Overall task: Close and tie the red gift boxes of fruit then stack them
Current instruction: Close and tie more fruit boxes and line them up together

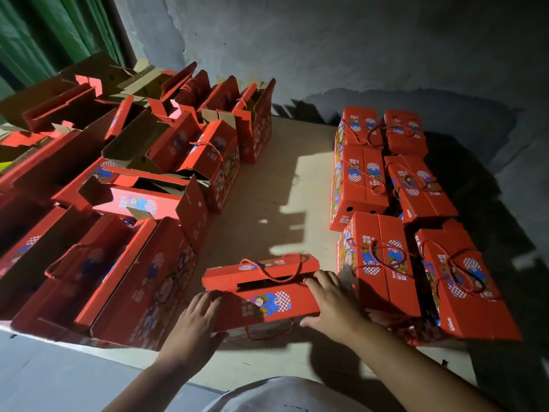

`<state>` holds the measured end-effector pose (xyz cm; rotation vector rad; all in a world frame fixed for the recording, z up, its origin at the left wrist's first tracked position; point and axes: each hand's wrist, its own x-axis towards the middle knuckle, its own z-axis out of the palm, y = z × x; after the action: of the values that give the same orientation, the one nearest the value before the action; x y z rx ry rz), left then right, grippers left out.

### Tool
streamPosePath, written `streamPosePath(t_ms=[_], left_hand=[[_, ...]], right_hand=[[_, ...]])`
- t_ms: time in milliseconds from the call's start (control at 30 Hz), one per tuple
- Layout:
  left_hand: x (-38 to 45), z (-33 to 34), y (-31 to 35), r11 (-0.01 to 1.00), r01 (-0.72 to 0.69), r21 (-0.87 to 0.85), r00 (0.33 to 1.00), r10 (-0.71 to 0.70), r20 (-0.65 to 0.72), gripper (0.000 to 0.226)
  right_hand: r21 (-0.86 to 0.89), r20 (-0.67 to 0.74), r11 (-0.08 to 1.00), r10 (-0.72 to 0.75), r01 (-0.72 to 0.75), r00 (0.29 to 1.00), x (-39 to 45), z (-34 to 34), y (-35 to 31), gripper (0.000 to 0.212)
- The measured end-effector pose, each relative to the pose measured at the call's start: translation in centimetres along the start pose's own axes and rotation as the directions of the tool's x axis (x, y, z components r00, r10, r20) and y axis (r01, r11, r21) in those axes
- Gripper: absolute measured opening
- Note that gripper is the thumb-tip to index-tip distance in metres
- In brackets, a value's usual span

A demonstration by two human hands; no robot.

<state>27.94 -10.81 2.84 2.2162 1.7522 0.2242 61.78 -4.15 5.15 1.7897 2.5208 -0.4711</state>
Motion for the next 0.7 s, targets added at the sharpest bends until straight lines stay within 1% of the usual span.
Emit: streamPosePath(t_ms=[133, 267, 367, 533, 700], left_hand=[[1.2, -0.9, 0.1, 0.997, -0.003, 0.081, 0.999, -0.001, 0.042, 0.106], [1.8, -1.3, 0.2, 0.995, 0.010, 0.102, 0.997, -0.018, 0.077, 0.109], [1.9, -1.6, 0.2, 0.996, -0.003, 0.090, 0.995, -0.006, 0.096, 0.102], [1.8, -2.3, 0.9, 0.995, -0.014, 0.100, 0.996, 0.005, 0.094, 0.083], [0.1, -1.1, 1.6, 0.989, 0.006, 0.149, 0.997, -0.018, 0.076, 0.072]], right_hand=[[-0.009, -0.023, 0.999, -0.033, 0.033, 0.999, 0.3, 0.3, 0.5, 0.082], [-0.013, -0.011, 0.998, -0.054, 0.054, 0.998, 0.7, -0.1, 0.5, 0.083], [-0.018, 0.000, 0.997, -0.069, 0.069, 0.998, 0.9, -0.6, 0.6, 0.083], [-0.014, 0.014, 0.998, -0.063, 0.063, 0.998, 0.9, -0.9, 0.5, 0.081], [-0.034, -0.003, 0.998, -0.057, 0.057, 0.998, -0.1, 0.1, 0.3, 0.069]])
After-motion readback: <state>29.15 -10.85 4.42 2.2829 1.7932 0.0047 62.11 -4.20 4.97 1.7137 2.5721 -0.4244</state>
